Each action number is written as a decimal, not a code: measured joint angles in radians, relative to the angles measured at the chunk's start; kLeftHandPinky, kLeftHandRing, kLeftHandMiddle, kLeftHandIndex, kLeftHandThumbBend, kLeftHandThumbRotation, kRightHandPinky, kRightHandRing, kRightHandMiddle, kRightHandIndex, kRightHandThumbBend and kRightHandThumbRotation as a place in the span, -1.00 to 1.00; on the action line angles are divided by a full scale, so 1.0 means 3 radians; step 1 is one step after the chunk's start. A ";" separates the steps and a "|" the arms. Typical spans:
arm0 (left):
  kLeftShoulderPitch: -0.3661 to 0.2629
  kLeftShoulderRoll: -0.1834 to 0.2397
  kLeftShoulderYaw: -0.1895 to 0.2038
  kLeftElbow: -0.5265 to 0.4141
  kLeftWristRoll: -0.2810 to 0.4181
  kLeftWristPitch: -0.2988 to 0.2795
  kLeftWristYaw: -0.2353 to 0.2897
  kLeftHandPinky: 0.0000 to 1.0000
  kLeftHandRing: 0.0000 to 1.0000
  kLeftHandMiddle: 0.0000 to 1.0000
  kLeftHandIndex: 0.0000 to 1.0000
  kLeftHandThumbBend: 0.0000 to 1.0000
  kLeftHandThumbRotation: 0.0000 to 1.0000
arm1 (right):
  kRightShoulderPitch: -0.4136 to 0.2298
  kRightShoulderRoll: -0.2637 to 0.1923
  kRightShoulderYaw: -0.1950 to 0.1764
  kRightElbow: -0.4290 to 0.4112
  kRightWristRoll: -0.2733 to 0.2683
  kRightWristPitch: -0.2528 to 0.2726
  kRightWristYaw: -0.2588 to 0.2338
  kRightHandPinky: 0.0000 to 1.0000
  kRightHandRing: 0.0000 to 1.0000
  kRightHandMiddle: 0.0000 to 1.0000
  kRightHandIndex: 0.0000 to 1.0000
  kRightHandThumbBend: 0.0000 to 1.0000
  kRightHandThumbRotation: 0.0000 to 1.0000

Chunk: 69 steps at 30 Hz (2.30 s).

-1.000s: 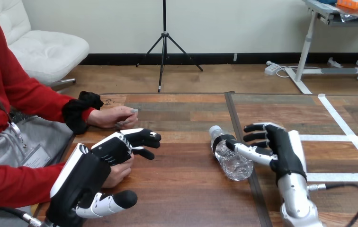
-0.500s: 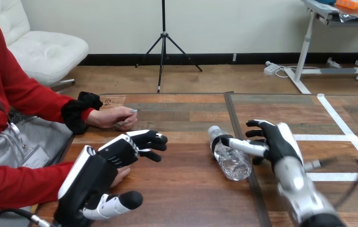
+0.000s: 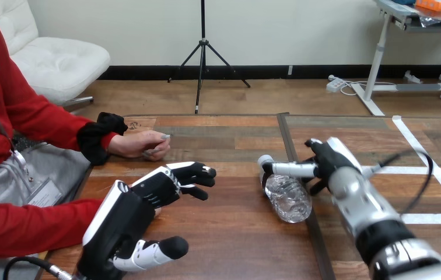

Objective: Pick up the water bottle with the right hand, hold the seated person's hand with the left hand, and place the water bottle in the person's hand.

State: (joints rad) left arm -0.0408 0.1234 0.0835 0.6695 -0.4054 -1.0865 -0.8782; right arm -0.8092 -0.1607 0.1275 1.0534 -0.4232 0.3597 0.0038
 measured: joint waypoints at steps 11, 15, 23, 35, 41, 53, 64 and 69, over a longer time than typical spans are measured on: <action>-0.0005 -0.0019 -0.0024 -0.0002 0.0087 -0.0028 0.0100 0.28 0.46 0.51 0.46 0.90 0.30 | -0.0362 0.0004 0.0199 0.0330 -0.0054 0.0176 0.0122 0.11 0.61 0.81 0.97 0.97 -0.04; -0.0012 -0.0022 -0.0034 -0.0002 0.0089 -0.0063 0.0129 0.28 0.46 0.50 0.47 0.88 0.30 | -0.0462 0.0004 0.0300 0.0456 -0.0113 0.0176 0.0169 0.37 0.79 0.88 0.98 0.93 0.05; -0.0032 -0.0022 -0.0056 -0.0003 0.0084 -0.0106 0.0181 0.29 0.47 0.51 0.47 0.86 0.29 | -0.0603 0.0012 0.0497 0.0615 -0.0199 0.0171 0.0297 0.37 0.82 0.92 0.99 0.96 0.18; -0.0034 -0.0026 -0.0109 -0.0009 0.0064 -0.0098 0.0188 0.28 0.49 0.53 0.48 0.85 0.30 | -0.0758 0.0047 0.0886 0.0744 -0.0492 0.0174 0.0641 0.32 0.77 0.96 1.00 1.00 0.45; -0.0038 -0.0035 -0.0111 -0.0008 0.0061 -0.0109 0.0186 0.29 0.50 0.54 0.49 0.79 0.32 | -0.0824 0.0076 0.1084 0.0770 -0.0669 0.0199 0.0854 0.18 0.74 0.98 1.00 1.00 0.53; -0.0096 -0.0087 -0.0123 -0.0003 0.0002 -0.0133 0.0142 0.32 0.52 0.55 0.48 0.80 0.27 | -0.0961 0.0201 0.1372 0.0877 -0.0850 0.0298 0.1337 0.15 0.60 0.74 0.79 1.00 0.66; -0.0184 -0.0170 -0.0158 0.0008 -0.0075 -0.0144 0.0059 0.32 0.54 0.56 0.49 0.82 0.27 | -0.0971 0.0330 0.1518 0.0967 -0.0897 0.0295 0.1413 0.12 0.64 0.85 0.89 0.98 0.58; -0.0221 -0.0217 -0.0173 0.0030 -0.0038 -0.0197 0.0074 0.30 0.52 0.55 0.49 0.85 0.32 | -0.0970 0.0361 0.1535 0.0966 -0.0897 0.0286 0.1390 0.18 0.73 0.94 0.97 0.96 0.53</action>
State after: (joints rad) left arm -0.1071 0.0584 0.0316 0.6786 -0.4169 -1.1456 -0.8560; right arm -1.1002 -0.0523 0.5878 1.3433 -0.6923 0.4455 0.4209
